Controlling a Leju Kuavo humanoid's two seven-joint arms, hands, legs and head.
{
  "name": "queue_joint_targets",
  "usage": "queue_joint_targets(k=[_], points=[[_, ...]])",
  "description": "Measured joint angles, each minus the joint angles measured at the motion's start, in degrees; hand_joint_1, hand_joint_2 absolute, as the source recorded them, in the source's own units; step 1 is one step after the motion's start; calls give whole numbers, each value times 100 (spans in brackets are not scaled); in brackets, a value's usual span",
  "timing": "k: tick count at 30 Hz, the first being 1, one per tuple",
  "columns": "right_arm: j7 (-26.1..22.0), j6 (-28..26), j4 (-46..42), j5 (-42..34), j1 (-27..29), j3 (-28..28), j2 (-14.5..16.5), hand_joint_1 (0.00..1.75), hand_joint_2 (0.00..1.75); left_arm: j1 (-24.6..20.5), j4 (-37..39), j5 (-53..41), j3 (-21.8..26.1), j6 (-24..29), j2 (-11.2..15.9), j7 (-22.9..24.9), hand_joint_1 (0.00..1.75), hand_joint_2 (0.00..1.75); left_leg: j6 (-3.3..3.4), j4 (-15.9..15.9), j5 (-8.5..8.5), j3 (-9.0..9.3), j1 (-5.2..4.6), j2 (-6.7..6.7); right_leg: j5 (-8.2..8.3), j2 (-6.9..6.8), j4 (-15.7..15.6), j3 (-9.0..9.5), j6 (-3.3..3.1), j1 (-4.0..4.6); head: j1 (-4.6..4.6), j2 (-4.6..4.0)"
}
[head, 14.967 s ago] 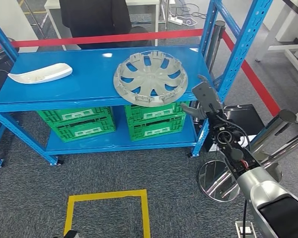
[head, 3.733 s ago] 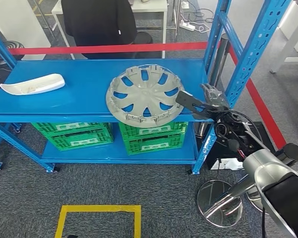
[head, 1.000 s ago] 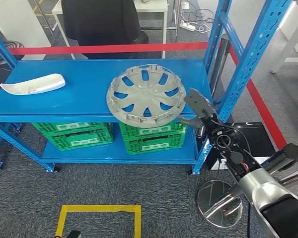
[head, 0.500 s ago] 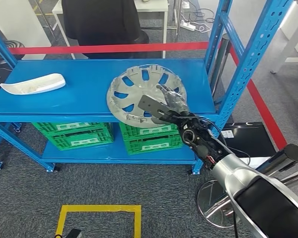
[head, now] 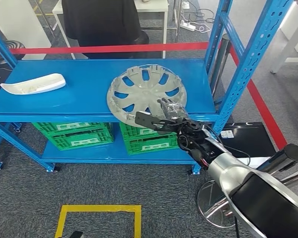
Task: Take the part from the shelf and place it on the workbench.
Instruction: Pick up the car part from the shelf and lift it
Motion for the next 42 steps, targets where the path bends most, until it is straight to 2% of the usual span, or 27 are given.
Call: queue_joint_targets(k=[14, 42], points=[[154, 26, 244, 8, -11, 167, -13, 0, 175, -2, 0, 38, -176, 0, -9, 64, 0, 0, 0, 0, 0, 3, 1, 6, 0, 6, 0, -5, -1, 1, 1, 0], [21, 15, 421, -61, 101, 159, -163, 0, 175, -4, 0, 51, -259, 2, -40, 69, 0, 0, 0, 1, 0, 3, 1, 7, 0, 8, 0, -6, -1, 0, 1, 0]])
